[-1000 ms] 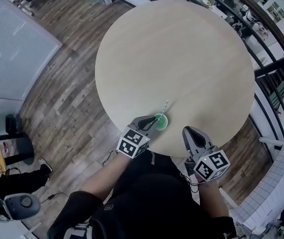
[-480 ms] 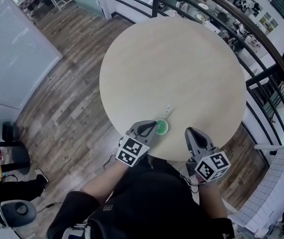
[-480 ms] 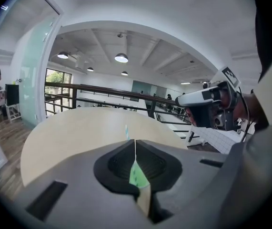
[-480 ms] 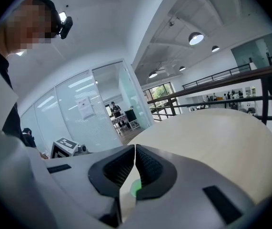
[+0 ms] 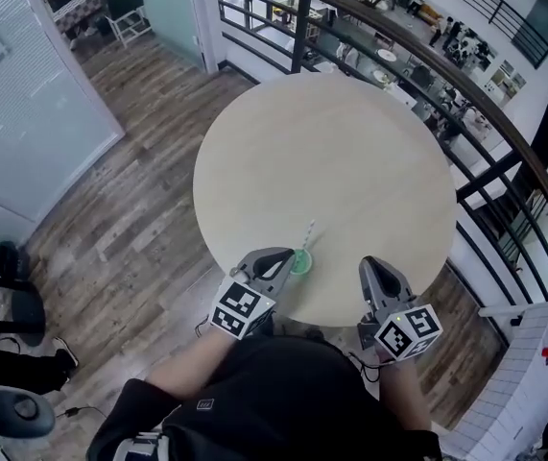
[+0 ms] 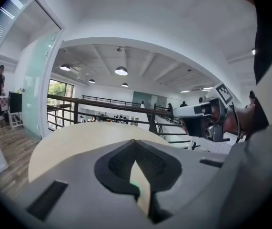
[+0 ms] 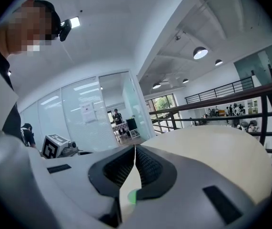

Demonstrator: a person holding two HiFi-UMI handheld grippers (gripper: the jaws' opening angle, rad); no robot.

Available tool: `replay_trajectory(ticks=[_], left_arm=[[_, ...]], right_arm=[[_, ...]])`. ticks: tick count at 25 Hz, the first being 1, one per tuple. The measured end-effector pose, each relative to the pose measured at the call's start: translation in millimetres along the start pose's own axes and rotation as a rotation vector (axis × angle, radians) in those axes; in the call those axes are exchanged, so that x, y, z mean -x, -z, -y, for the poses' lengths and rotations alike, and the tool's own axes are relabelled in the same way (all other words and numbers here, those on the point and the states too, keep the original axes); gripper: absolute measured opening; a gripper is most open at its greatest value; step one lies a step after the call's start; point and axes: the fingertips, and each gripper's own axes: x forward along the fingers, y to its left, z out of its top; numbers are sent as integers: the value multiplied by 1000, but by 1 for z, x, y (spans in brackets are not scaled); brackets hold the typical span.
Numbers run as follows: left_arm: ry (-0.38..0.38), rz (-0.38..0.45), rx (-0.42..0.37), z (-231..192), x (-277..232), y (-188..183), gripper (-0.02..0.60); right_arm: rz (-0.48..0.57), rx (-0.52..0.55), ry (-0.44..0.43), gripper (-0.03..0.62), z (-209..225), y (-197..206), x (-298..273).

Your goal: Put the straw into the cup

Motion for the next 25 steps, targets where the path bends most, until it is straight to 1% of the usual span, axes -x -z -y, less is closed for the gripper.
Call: replay_trajectory(ticks=[3, 5, 9, 12, 15, 18, 21, 25], left_arm=[[-51, 48, 35, 19, 6, -17, 7], [-77, 72, 43, 35, 10, -26, 6], [-122, 91, 14, 75, 10, -38, 8], [-154, 101, 1, 110, 13, -45, 8], [-170, 123, -3, 139, 20, -57, 6], [-186, 147, -11, 162, 26, -68, 8], [-193, 163, -35, 178, 30, -76, 8], [-194, 170, -57, 186, 33, -82, 8]], right_arm=[[11, -11, -34, 23, 2, 2, 21], [16, -14, -63, 23, 0, 4, 35], [29, 6, -125, 23, -4, 1, 68], [68, -5, -170, 23, 3, -3, 98], [94, -16, -221, 23, 3, -9, 121], [102, 1, -256, 23, 0, -14, 138], [116, 25, -263, 21, -1, -22, 149], [136, 38, -238, 21, 0, -28, 155]])
